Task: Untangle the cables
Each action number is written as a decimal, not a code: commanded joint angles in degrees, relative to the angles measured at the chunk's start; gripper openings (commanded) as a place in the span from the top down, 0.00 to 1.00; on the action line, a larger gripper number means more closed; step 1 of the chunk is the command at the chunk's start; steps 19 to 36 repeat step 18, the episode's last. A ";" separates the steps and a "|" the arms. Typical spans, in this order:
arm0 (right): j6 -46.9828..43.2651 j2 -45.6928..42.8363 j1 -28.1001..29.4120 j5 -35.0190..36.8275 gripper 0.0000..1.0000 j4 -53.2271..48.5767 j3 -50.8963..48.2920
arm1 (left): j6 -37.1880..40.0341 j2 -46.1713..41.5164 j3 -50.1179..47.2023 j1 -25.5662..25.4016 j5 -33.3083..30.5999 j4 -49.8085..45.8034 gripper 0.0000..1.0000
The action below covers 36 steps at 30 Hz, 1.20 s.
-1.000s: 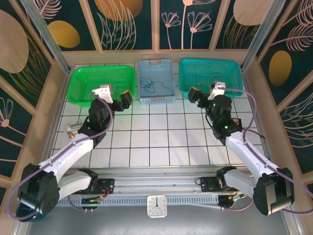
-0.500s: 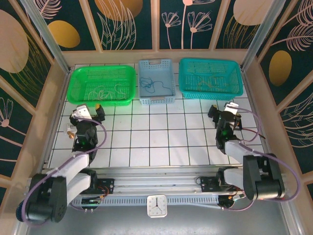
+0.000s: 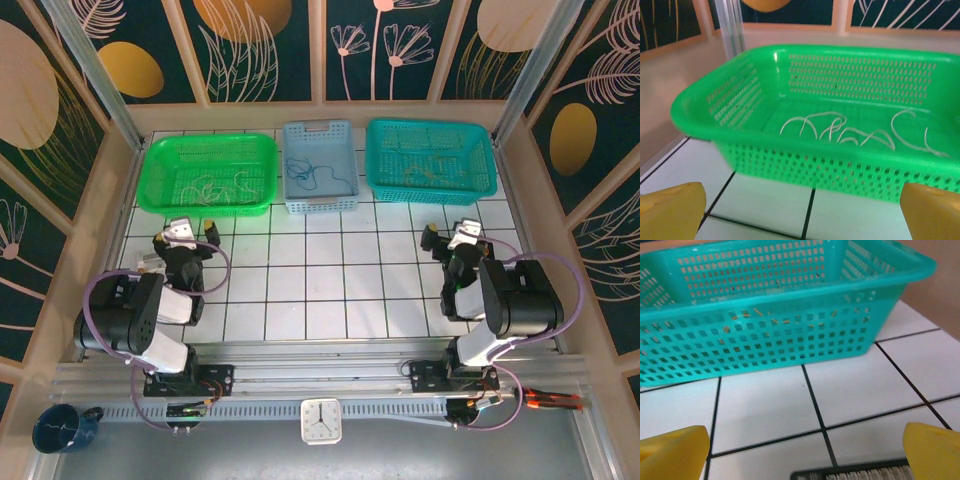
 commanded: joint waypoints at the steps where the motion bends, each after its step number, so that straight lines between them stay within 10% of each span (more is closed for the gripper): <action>1: -0.54 -0.27 -0.22 -2.35 0.01 3.13 1.69 | -0.09 0.05 1.94 1.43 4.36 0.29 0.01; 36: -0.63 -0.38 -1.14 -5.81 0.01 1.89 2.23 | -0.30 0.04 1.91 1.80 4.63 0.49 0.01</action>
